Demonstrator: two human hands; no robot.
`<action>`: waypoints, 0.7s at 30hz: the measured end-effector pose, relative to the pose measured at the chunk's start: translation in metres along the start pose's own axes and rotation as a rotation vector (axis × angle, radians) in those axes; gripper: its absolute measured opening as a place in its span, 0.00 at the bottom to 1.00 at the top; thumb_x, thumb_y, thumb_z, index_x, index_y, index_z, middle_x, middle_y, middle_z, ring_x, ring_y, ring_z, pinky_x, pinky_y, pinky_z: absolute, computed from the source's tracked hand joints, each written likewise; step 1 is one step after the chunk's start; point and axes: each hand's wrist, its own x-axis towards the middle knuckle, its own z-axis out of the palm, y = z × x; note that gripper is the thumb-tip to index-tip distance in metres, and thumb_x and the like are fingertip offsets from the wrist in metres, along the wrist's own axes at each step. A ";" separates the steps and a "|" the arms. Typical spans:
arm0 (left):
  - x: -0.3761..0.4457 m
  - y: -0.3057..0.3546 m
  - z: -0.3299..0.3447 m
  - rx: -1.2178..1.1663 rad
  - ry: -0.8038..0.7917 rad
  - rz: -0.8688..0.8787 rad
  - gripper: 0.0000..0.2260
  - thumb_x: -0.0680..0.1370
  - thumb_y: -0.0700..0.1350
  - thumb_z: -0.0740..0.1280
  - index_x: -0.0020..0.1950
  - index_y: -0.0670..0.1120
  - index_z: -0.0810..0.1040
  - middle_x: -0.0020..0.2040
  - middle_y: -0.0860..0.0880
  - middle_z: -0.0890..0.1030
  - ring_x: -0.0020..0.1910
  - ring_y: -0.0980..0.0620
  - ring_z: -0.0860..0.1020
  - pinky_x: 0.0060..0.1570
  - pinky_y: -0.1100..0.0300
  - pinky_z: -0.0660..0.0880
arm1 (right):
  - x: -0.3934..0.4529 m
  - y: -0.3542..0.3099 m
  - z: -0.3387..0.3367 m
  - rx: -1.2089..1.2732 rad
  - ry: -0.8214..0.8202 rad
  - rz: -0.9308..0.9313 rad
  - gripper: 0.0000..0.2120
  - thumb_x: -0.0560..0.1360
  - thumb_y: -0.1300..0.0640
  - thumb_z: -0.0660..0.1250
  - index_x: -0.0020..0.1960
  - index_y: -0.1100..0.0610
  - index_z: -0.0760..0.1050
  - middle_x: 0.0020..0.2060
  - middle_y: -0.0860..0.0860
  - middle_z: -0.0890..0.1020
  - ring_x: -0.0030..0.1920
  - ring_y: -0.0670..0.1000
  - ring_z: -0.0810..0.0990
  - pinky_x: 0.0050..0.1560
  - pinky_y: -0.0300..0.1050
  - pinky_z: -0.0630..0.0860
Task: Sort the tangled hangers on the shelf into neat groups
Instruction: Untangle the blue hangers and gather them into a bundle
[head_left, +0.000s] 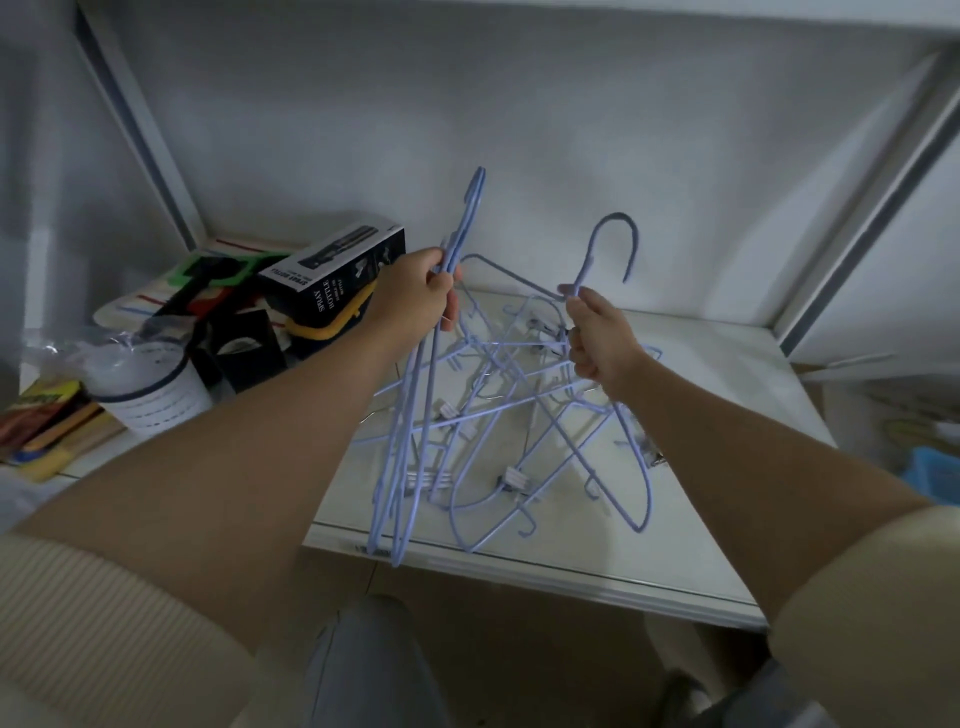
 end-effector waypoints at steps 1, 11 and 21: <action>-0.001 0.003 0.000 0.008 0.001 0.014 0.10 0.79 0.36 0.54 0.47 0.43 0.75 0.28 0.47 0.76 0.26 0.51 0.74 0.32 0.58 0.76 | -0.005 -0.003 -0.001 0.000 -0.001 -0.023 0.10 0.82 0.53 0.55 0.54 0.47 0.75 0.24 0.49 0.57 0.19 0.45 0.55 0.23 0.30 0.53; -0.015 0.029 0.004 -0.003 0.013 0.036 0.10 0.79 0.36 0.54 0.48 0.42 0.75 0.30 0.47 0.76 0.27 0.51 0.75 0.32 0.58 0.79 | -0.033 -0.035 -0.032 -0.491 0.281 -0.289 0.16 0.77 0.48 0.60 0.49 0.55 0.84 0.42 0.45 0.85 0.46 0.49 0.80 0.50 0.44 0.73; -0.017 0.041 0.007 0.008 0.010 0.040 0.11 0.79 0.37 0.54 0.47 0.43 0.75 0.31 0.48 0.76 0.30 0.50 0.76 0.27 0.61 0.73 | -0.061 -0.054 -0.046 -1.102 0.535 -0.113 0.22 0.77 0.44 0.50 0.40 0.58 0.73 0.38 0.57 0.78 0.39 0.58 0.73 0.44 0.47 0.67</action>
